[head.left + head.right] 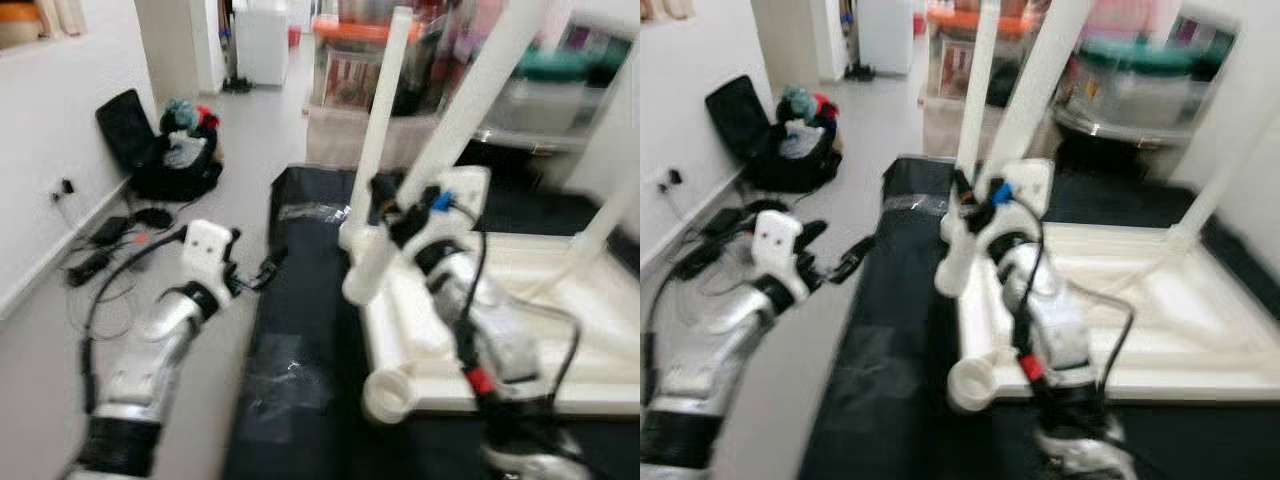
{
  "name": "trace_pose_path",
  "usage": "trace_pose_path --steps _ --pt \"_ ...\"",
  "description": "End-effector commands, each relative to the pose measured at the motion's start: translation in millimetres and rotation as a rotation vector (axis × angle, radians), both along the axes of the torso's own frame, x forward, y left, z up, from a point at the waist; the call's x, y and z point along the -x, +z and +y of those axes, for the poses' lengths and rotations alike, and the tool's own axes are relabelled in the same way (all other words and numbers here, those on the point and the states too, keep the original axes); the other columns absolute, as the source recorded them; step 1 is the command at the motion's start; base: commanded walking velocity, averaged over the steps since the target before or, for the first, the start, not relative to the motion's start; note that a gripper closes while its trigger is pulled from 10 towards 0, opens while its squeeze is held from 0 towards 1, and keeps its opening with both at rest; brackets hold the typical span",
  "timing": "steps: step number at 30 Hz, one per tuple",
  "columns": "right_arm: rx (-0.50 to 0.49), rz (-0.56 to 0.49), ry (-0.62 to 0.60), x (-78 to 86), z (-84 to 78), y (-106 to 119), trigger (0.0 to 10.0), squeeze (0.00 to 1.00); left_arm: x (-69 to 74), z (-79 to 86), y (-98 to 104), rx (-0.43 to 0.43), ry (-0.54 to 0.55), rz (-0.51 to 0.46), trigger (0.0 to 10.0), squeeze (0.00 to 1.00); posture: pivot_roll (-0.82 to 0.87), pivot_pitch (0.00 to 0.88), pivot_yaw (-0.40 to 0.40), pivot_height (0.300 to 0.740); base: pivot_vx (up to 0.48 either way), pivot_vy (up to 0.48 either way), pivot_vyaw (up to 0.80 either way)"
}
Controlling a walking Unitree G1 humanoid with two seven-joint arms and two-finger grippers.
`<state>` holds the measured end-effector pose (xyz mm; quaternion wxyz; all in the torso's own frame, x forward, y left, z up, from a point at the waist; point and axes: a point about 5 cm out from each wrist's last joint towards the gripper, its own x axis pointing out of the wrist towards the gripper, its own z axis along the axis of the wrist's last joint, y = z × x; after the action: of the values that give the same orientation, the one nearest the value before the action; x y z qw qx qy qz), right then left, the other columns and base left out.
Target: Building children table
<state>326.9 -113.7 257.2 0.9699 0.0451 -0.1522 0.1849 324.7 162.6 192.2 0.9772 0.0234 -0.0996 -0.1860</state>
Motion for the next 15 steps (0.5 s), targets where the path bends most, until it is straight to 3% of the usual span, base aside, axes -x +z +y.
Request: trace_pose_path --steps 1,5,11,15 --pt "0.002 0.009 -0.022 0.5 -12.4 0 10.0 0.0 -0.4 -7.3 -2 0.004 -0.02 0.009 10.0 0.0 0.06 0.0 -0.062 0.74 0.0 0.0 0.0" --pt "0.006 0.028 0.017 2.0 -13.6 -2 10.0 0.0 0.5 -6.3 -5 0.005 -0.014 0.022 10.0 0.0 0.06 0.0 -0.064 0.74 0.0 0.0 0.0" --pt "0.093 0.073 0.107 4.4 -22.5 -9 10.0 0.0 3.0 5.2 -13 -0.022 0.019 0.048 10.0 0.0 0.07 0.0 -0.071 0.74 0.0 0.0 0.0" --pt "0.106 0.113 0.26 13.6 -19.6 -9 10.0 0.0 2.9 8.6 -16 -0.031 0.038 0.062 10.0 0.0 0.06 0.0 -0.075 0.74 0.0 0.0 0.0"
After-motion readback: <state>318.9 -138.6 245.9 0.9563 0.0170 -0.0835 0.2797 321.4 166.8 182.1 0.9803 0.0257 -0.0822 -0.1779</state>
